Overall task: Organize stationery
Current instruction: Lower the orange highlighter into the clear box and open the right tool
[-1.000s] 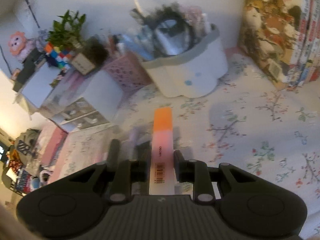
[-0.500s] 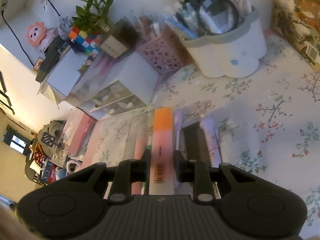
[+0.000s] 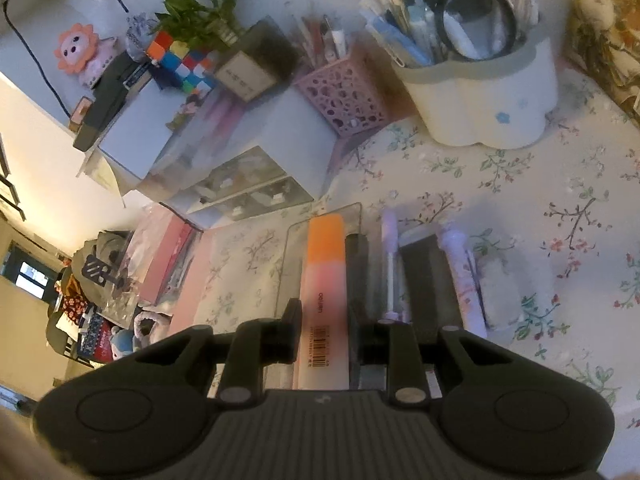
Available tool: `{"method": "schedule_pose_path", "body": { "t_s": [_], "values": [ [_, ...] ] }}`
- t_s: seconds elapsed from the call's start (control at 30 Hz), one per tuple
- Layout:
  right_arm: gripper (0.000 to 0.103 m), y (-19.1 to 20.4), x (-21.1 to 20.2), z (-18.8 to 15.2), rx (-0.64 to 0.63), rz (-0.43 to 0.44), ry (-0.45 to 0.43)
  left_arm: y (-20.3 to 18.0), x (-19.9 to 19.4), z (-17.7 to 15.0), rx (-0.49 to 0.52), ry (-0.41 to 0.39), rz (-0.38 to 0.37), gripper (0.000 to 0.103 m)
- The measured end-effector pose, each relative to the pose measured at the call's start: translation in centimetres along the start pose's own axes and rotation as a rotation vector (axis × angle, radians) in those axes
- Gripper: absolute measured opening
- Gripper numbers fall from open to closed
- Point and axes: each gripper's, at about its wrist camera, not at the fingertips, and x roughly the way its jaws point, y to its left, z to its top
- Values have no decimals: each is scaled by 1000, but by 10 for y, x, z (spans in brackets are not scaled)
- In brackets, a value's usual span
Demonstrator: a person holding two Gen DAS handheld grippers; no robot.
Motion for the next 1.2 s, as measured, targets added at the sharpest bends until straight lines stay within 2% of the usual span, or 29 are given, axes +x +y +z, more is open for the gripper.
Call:
{"method": "schedule_pose_path", "body": {
  "t_s": [0.13, 0.33, 0.63, 0.8, 0.9, 1.1, 1.2],
  "values": [
    [26, 3, 2, 1, 5, 2, 1, 0, 0, 0, 1, 0, -2, 72],
    [26, 15, 14, 2, -38, -25, 50, 0, 0, 1, 6, 0, -5, 72],
    [27, 25, 31, 1, -100, -20, 124, 0, 1, 1, 6, 1, -7, 72],
    [27, 26, 37, -1, -112, 13, 161, 0, 2, 1, 6, 2, -12, 72],
    [27, 25, 36, -1, -104, 13, 156, 1, 3, 2, 8, 3, -12, 72],
    [29, 20, 33, 1, -105, 96, 161, 1, 3, 1, 8, 2, -13, 72],
    [30, 20, 34, 0, -106, 100, 162, 1, 3, 1, 8, 2, -13, 72]
  ]
}}
